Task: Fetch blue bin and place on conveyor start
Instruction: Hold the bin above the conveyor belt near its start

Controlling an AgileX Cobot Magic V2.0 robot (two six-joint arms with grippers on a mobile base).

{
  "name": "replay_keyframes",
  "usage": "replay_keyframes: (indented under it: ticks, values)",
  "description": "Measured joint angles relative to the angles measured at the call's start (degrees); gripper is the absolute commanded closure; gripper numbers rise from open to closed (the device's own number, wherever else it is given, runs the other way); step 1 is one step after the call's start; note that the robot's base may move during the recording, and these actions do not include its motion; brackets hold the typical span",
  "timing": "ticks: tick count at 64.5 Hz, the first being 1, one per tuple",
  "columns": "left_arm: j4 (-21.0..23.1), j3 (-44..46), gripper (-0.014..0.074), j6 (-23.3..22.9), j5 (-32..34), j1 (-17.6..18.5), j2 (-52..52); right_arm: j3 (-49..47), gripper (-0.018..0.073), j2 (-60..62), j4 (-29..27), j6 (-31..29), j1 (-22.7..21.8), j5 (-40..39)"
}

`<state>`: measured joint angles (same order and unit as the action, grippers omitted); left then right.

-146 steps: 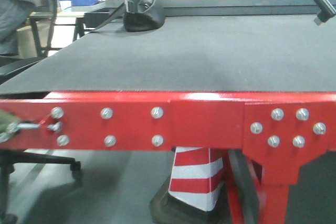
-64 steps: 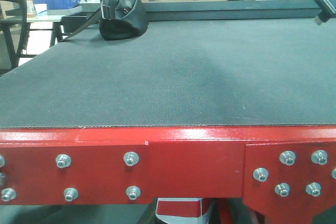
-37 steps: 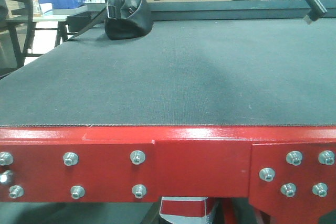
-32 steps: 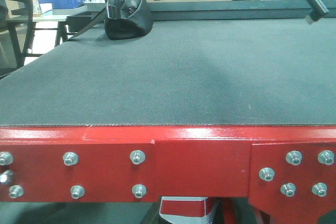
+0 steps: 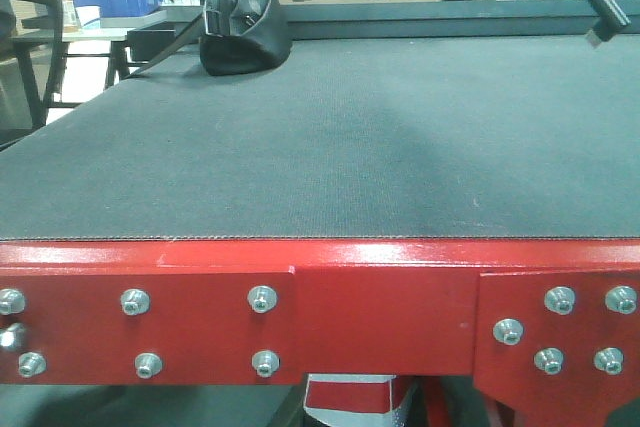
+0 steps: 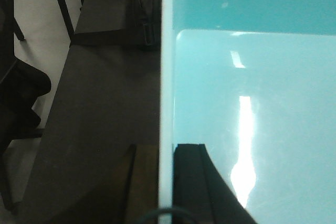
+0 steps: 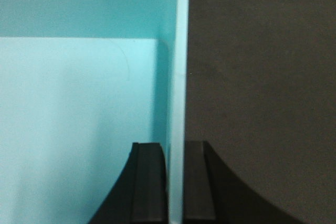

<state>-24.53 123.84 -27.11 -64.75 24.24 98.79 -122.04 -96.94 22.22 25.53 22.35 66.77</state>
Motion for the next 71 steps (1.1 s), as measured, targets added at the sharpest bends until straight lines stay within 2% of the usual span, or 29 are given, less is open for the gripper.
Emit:
replay_keyframes:
  ticks: [59, 71]
  values:
    - [-0.1, 0.0, 0.0707, 0.0, 0.8, 0.0, 0.0, 0.0, 0.0712, 0.0, 0.1, 0.0, 0.0, -0.2]
    - [2.1, -0.4, 0.0707, -0.1, 0.8, 0.0, 0.0, -0.1, 0.0714, -1.4, 0.0, 0.2, -0.3, 0.4]
